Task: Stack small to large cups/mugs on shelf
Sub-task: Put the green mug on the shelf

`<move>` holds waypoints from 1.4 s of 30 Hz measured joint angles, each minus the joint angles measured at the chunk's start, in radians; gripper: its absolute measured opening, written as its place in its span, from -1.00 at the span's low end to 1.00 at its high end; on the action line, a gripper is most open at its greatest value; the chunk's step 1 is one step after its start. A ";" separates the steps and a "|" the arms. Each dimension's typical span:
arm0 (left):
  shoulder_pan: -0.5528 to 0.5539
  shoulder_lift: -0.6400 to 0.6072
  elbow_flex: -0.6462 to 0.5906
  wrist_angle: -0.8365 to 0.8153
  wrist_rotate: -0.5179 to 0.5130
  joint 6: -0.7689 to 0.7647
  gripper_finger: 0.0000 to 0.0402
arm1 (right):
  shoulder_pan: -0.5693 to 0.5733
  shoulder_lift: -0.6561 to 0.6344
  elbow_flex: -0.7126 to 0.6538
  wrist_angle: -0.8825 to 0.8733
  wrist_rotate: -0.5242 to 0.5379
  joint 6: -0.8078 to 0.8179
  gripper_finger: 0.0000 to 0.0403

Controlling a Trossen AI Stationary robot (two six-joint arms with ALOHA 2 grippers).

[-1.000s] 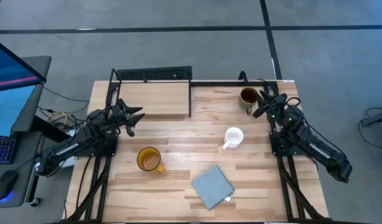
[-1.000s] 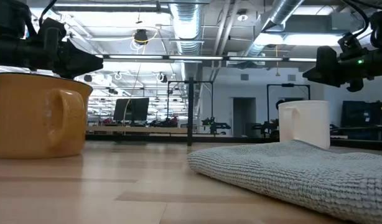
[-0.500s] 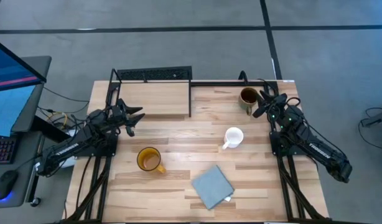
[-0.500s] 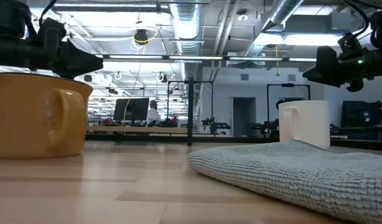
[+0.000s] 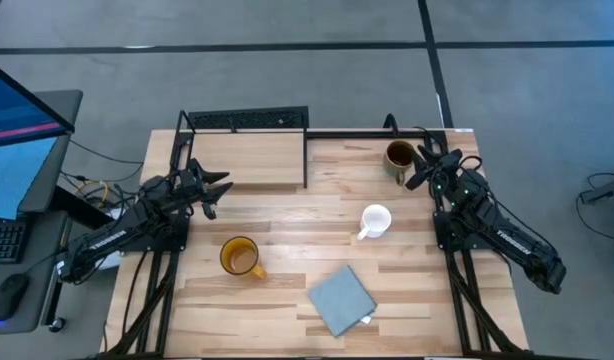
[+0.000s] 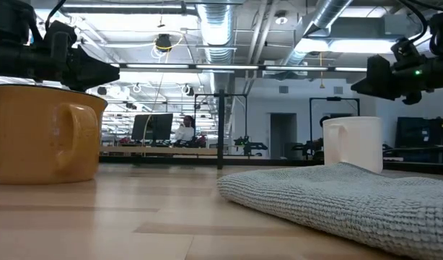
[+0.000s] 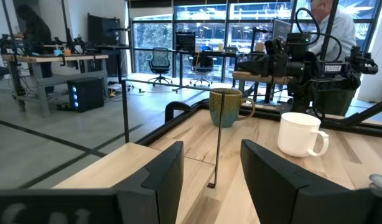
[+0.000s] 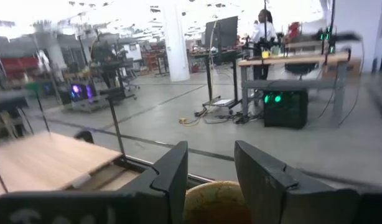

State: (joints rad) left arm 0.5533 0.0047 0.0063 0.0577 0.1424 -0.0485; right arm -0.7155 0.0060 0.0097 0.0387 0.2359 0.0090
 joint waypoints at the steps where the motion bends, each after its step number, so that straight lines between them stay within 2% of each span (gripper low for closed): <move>1: 0.000 0.000 0.000 0.000 0.000 0.000 -0.25 | 0.000 0.000 0.000 0.000 0.000 -0.029 -0.23; 4: 0.000 0.000 0.000 0.000 0.000 0.000 -0.25 | 0.000 0.000 0.000 0.000 0.000 -0.067 -0.23; 42: 0.000 0.000 0.000 0.000 0.000 0.000 -0.25 | 0.000 0.000 0.000 0.049 0.000 -0.087 -0.23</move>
State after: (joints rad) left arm 0.5529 0.0044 0.0063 0.0574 0.1425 -0.0486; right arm -0.7155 0.0063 0.0093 0.0873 0.2359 -0.0784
